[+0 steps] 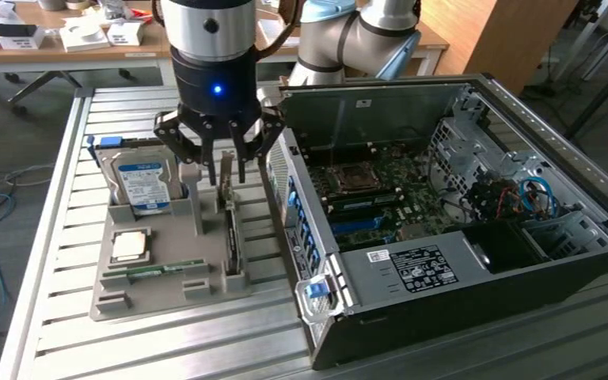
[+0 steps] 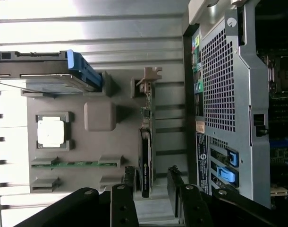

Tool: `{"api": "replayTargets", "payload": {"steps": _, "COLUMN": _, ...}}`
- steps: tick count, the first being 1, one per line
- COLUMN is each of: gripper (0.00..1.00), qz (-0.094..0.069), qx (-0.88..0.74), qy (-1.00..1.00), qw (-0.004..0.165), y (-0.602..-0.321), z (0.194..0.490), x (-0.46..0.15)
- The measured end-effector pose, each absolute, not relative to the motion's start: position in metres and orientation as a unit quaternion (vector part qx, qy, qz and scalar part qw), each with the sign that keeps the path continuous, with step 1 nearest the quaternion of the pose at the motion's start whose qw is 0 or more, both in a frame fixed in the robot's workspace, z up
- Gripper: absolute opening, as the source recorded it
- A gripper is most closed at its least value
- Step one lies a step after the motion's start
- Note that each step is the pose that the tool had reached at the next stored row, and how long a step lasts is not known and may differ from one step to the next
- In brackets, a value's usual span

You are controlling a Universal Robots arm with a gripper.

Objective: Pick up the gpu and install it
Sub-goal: 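Pick up the gpu and move the gpu toward the slot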

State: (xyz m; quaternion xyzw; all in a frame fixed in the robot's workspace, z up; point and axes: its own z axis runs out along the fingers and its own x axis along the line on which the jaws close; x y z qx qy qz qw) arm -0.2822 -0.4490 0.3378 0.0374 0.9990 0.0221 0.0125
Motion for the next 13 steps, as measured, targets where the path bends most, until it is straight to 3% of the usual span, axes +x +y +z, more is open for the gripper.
{"api": "replayTargets", "payload": {"steps": 13, "gripper": 0.42, "qz": 0.022, "qx": 0.037, "qy": 0.999, "qw": 0.012, "y": -0.449, "z": 0.319, "x": -0.282}}
